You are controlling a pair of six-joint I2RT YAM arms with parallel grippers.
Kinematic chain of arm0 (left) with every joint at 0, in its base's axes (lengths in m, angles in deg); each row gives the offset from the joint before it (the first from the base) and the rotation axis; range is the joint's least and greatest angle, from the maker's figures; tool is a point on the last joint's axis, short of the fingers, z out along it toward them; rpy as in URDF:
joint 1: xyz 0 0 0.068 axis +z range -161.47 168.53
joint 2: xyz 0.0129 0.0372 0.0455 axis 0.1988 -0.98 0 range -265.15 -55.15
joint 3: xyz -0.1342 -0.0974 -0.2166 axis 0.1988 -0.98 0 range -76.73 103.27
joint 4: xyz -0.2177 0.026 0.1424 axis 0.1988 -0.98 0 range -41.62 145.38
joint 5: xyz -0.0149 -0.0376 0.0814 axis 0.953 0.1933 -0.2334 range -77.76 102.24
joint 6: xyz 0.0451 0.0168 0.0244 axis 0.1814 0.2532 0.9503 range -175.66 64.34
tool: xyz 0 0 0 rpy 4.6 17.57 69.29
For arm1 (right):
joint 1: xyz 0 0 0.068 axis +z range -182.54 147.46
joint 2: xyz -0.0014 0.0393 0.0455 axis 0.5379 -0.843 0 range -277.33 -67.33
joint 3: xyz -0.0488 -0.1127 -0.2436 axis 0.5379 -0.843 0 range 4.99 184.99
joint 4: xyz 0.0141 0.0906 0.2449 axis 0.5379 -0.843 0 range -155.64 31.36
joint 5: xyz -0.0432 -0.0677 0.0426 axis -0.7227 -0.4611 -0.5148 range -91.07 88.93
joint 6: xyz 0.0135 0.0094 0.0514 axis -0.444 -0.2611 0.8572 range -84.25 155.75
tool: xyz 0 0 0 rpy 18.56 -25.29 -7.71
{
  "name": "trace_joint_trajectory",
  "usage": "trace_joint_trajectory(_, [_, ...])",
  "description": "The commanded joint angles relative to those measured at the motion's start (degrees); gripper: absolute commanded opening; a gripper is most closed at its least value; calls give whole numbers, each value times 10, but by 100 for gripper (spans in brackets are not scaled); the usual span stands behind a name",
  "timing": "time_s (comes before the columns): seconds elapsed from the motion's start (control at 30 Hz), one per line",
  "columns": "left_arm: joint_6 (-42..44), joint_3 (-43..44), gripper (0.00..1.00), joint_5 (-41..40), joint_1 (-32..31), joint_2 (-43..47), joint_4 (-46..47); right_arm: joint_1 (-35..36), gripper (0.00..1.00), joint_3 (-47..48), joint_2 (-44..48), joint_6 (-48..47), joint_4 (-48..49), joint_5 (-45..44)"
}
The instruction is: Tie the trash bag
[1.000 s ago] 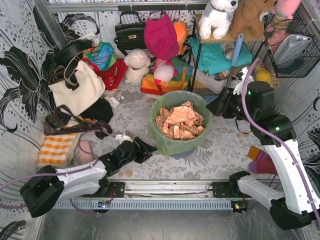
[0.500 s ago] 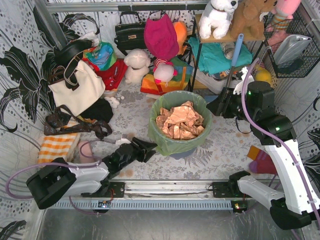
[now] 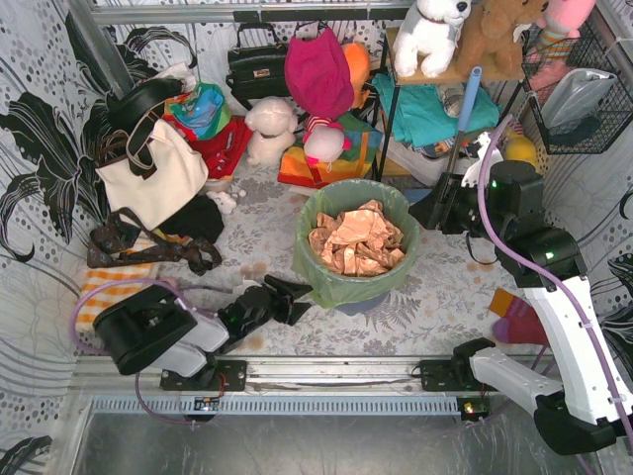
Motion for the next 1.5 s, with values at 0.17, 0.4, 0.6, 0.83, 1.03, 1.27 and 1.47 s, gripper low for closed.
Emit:
trace_joint_trajectory(0.17, [-88,-19,58,-18,-13,-202,320,2,44,32,7,-21,-6,-4])
trace_joint_trajectory(0.4, [-117,-10,44,-29,-37,-308,435,2,44,36,10,-23,-12,-7])
trace_joint_trajectory(0.6, [-113,-23,37,-50,-40,-284,430,2,44,35,14,-23,-15,-12])
trace_joint_trajectory(0.83, [-112,-30,1,-61,-40,-277,435,2,43,33,16,-24,-15,-13])
trace_joint_trajectory(1.03, [-105,-67,0,-95,-38,-239,430,2,42,29,14,-14,-28,-50])
trace_joint_trajectory(1.27, [-73,-91,0,-95,-4,-200,427,2,41,42,-12,12,-91,-191])
trace_joint_trajectory(1.47, [-35,-84,0,-80,31,-82,302,2,42,31,-36,9,-69,-92])
